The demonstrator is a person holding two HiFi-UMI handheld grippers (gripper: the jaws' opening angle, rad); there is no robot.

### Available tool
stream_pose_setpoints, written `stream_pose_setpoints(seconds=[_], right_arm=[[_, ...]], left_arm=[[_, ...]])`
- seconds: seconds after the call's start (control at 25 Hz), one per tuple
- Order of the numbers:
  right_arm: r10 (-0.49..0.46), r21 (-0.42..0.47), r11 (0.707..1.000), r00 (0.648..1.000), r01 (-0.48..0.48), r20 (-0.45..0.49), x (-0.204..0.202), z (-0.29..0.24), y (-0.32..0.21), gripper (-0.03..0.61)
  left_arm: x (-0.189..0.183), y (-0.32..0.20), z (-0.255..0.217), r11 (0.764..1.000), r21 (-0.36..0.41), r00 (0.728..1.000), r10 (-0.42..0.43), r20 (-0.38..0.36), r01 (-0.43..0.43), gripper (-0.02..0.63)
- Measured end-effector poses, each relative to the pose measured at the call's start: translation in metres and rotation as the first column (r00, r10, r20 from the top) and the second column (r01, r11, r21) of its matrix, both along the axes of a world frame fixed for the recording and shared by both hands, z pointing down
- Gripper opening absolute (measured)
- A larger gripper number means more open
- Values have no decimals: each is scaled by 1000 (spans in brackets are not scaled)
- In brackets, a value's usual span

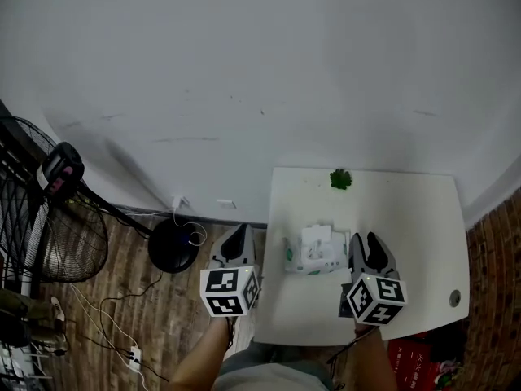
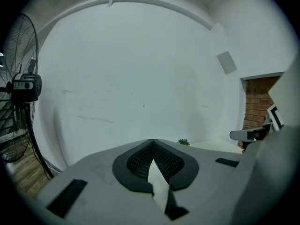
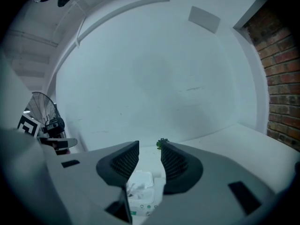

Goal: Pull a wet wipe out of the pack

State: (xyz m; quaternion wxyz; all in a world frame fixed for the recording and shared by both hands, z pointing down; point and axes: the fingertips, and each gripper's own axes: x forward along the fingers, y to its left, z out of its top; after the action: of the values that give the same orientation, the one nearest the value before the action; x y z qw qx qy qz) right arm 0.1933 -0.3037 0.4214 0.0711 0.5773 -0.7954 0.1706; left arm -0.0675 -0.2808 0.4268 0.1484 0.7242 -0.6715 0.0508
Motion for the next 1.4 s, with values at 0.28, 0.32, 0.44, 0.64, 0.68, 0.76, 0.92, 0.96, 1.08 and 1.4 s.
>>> stream_pose_setpoints(seconds=[0.28,0.32,0.44,0.64,0.68,0.76,0.92,0.96,1.08,1.4], right_arm=[[-141,-51,989,987,137,-71,-12,24,-11,132],[-167,-63,985,982,162,-84,-14,29,-11,132],[-237,-101,969,965,226,-114,-21,44,-10,133],[-330,-160,937,936,309,-123,-26,66,-8,133],[-353,-173,928,927,330,-125,-27,69,-8,133],[-413,-199,902,901,384,-132,-33,77,-5,132],[-521,-247,841,842,480,-138,-45,90,-2,129],[-542,-259,828,828,498,-142,-46,93,-2,127],[-604,-300,783,782,544,-157,-52,103,-1,126],[-737,-418,660,646,624,-198,-59,133,7,123]], left_arm=[[-13,8,20,998,-35,999,-49,-7,48,3],[-14,8,23,998,-37,998,-54,-8,54,3],[-20,11,31,996,-47,997,-74,-7,73,3],[-27,12,45,991,-67,993,-118,-25,116,3],[-28,13,46,990,-69,992,-126,-28,124,3],[-32,15,49,988,-68,990,-139,-30,137,3],[-42,20,55,984,-75,986,-164,-27,162,3],[-44,21,57,982,-79,985,-171,-27,169,3],[-51,24,63,978,-90,981,-190,-26,187,3],[-62,33,75,970,-115,976,-217,-29,212,3]])
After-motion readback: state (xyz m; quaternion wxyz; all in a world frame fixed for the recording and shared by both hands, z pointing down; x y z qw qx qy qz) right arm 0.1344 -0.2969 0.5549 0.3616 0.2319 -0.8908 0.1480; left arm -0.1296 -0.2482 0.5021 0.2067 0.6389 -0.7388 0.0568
